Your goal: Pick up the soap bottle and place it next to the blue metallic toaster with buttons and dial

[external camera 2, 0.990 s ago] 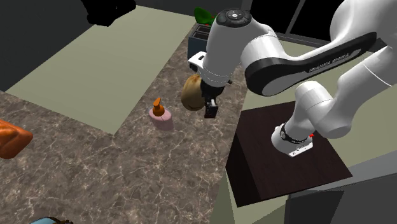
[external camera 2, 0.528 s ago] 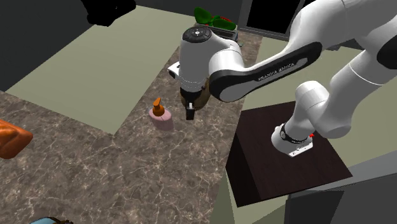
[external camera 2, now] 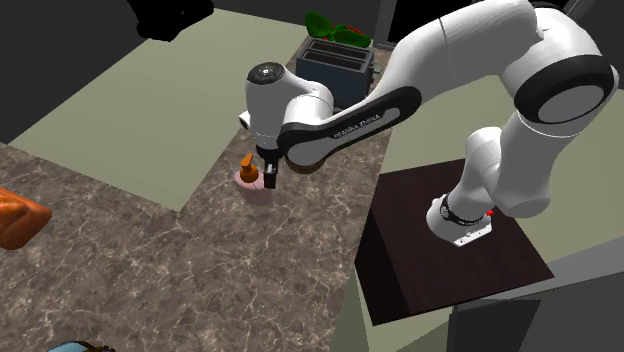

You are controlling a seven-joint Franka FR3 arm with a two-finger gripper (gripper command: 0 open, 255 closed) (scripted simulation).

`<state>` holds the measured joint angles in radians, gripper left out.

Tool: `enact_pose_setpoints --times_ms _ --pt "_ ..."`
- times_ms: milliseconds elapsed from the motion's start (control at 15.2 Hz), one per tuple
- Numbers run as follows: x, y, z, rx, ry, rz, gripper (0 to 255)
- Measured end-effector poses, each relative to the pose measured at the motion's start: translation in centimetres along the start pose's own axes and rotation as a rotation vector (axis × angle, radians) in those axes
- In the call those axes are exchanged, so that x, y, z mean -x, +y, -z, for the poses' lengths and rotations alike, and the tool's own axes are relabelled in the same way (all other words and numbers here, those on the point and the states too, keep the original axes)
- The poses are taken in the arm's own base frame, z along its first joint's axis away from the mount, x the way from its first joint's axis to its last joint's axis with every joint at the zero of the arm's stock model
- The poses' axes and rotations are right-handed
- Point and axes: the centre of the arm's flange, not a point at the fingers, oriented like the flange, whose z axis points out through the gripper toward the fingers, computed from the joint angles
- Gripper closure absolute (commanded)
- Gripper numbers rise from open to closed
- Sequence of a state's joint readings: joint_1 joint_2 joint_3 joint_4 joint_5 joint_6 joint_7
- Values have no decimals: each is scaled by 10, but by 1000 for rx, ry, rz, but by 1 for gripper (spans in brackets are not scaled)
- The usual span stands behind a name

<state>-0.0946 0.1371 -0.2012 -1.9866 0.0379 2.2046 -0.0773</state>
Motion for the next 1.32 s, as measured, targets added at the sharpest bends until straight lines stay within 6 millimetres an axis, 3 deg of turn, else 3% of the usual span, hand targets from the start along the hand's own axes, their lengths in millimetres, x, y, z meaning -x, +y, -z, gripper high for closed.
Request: enact_pose_setpoints --times_ms 198,660,1188,1254,1320 --pt "-28 11 -29 -8 -10 -27 0" --pt "-36 17 -73 -11 -14 -35 0" --pt "-35 16 -80 -11 -14 -35 0" --pt "-35 16 -80 -11 -14 -35 255" --pt "-35 16 -80 -11 -13 -36 255"
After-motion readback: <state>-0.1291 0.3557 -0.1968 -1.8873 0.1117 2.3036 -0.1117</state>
